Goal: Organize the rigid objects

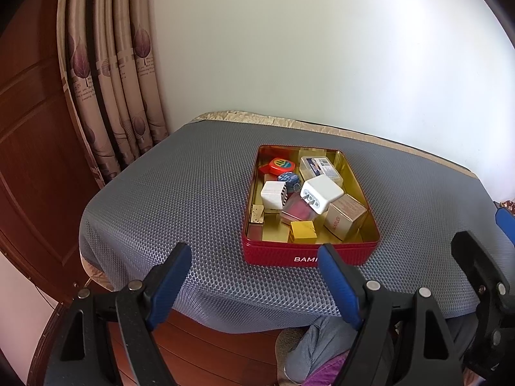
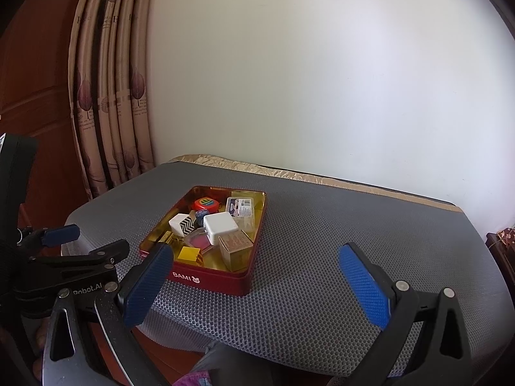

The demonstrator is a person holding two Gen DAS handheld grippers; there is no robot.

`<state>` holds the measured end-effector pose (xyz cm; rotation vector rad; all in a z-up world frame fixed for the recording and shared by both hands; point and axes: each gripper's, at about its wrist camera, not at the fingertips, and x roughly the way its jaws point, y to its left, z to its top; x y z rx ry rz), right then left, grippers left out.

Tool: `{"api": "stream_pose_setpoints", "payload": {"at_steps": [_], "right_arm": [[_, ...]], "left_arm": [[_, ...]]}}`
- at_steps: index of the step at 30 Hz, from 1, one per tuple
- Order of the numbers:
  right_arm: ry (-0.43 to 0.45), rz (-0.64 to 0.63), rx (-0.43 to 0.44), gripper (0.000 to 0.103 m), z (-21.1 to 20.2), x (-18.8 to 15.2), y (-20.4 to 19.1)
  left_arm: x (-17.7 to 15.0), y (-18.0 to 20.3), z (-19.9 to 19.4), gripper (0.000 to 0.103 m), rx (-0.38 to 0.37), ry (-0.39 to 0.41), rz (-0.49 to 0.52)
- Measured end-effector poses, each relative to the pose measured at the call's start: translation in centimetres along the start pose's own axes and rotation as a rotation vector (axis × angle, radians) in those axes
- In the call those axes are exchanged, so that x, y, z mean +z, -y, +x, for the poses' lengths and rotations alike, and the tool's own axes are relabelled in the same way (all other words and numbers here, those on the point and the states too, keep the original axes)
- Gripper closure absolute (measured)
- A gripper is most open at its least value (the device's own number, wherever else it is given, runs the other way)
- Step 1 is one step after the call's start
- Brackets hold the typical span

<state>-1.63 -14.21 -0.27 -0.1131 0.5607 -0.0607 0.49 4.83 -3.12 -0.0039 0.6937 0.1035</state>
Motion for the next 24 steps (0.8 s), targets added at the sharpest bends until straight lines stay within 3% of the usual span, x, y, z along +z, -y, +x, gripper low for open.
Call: {"api": "stream_pose_setpoints", "payload": {"at_steps": [24], "right_arm": [[0.037,-0.003,0.007,0.0,-0.5,0.6,-0.8]], "left_arm": [[0.2,-0.2,-1.2,0.019,-0.001,0.057,-0.023]]}}
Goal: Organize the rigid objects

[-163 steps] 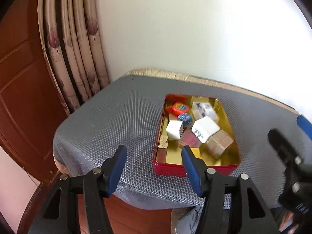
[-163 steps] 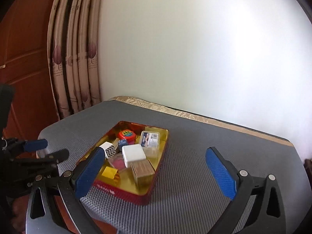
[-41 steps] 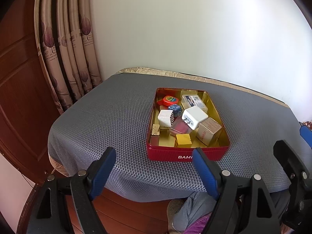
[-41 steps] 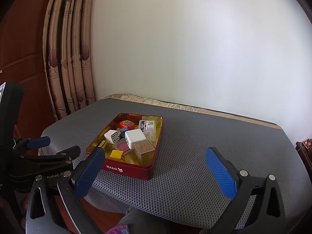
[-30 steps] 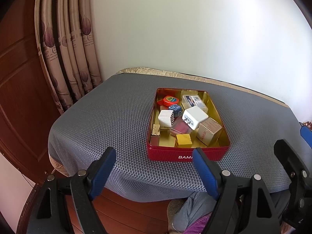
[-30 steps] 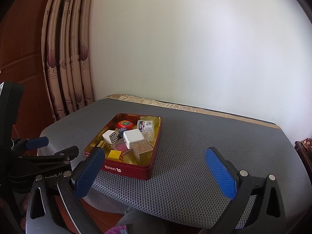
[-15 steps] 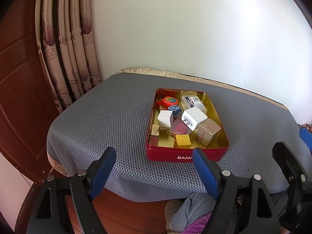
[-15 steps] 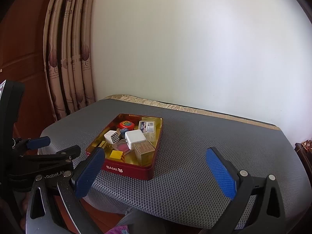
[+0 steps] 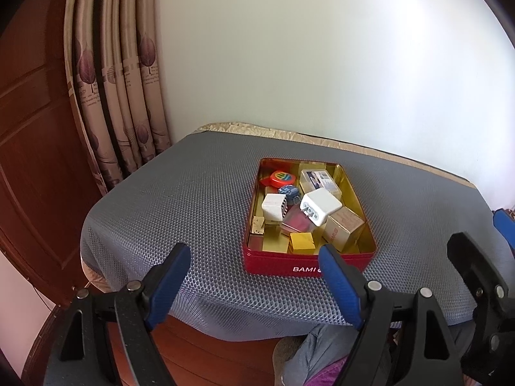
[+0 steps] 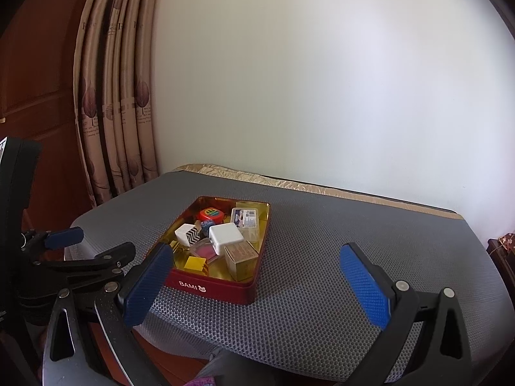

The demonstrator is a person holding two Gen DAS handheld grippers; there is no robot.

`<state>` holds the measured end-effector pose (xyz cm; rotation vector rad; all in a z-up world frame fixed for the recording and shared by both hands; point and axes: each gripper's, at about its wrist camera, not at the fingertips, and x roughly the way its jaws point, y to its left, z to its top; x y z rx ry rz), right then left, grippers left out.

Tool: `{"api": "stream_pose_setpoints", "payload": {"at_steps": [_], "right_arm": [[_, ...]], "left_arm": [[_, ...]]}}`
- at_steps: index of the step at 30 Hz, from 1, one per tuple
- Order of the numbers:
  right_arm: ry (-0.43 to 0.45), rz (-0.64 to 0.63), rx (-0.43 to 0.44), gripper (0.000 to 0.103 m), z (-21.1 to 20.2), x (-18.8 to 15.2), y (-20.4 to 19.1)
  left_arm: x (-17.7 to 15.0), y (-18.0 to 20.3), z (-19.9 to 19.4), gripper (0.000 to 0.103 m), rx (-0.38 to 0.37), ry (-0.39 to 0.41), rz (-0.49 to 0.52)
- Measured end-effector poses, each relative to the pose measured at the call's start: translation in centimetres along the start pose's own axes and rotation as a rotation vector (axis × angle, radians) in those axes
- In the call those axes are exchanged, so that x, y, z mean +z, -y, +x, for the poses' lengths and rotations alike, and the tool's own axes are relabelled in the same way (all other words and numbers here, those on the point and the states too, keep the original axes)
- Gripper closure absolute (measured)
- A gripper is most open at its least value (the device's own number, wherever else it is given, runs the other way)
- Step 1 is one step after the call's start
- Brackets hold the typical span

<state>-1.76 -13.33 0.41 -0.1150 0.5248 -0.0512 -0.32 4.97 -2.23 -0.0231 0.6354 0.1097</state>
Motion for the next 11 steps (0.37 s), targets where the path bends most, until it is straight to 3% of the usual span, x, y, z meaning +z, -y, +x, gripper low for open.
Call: {"api": "stream_pose_setpoints", "payload": {"at_steps": [11], "right_arm": [[0.001,-0.003,0.003,0.0,-0.15,0.05,-0.06]], "left_arm": [[-0.09,0.0,0.15,0.019,-0.019,-0.016,-0.002]]}}
